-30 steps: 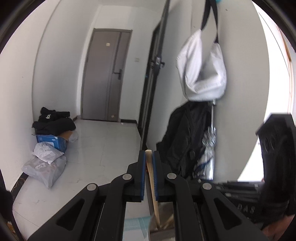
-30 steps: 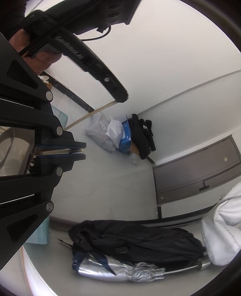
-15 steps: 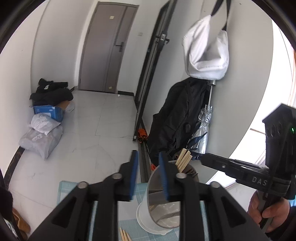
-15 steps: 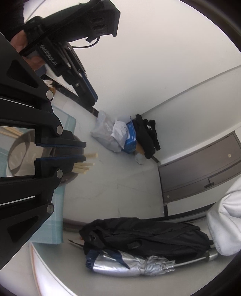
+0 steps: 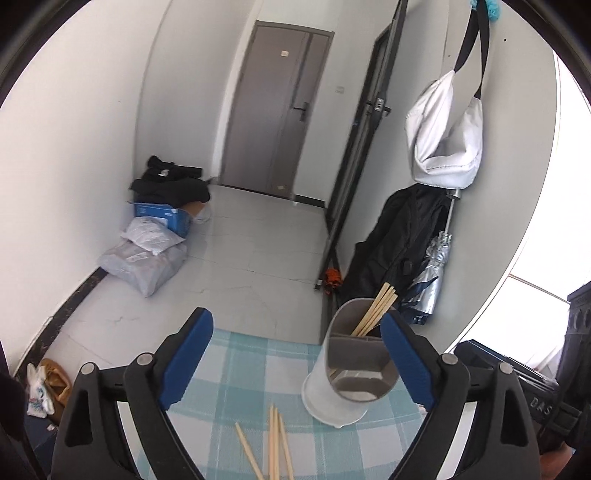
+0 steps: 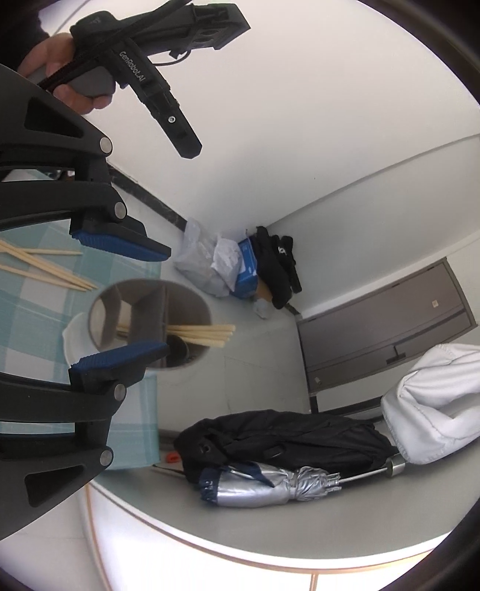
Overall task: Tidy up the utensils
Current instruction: 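Open both grippers and move them back over the remaining chopsticks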
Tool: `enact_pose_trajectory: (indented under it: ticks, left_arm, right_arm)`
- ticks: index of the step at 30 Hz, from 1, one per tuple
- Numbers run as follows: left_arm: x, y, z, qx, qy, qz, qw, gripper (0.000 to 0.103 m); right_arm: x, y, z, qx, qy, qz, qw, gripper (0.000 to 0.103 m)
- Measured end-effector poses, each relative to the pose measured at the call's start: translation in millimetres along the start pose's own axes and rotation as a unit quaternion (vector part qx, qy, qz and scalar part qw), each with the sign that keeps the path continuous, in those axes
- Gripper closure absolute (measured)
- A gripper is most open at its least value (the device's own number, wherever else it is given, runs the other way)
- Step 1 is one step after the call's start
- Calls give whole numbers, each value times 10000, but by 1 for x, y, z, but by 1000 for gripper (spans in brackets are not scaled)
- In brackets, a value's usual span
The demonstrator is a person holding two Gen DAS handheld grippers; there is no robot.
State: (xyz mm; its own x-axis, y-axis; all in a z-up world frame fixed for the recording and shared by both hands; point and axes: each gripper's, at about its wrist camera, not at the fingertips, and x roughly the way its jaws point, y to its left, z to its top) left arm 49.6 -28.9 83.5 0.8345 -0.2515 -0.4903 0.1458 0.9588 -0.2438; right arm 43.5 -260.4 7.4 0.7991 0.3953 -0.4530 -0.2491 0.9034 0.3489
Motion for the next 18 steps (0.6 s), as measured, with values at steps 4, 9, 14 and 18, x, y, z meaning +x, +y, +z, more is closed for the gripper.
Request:
enact_pose_trajectory:
  ticks: [4,9,14,18]
  left_arm:
    - [-17,2,-11,1,-107,265,9996,2]
    - [-32,7,-29,-53,-157,388,9991,1]
    - [-39,14,-46,-130,-92,462,9988,1]
    - [-42,21,-62,-206,-45,548,9983,1]
  right_arm:
    - [-16,14,-19,-169,-106,13,9998,45]
    - [-22,25,-43,-229,-69,30,9997,37]
    - [-23,29,-67,-211,-14,-61,9998,29]
    - [-20,31,-84,-209,64,-193,9996,24]
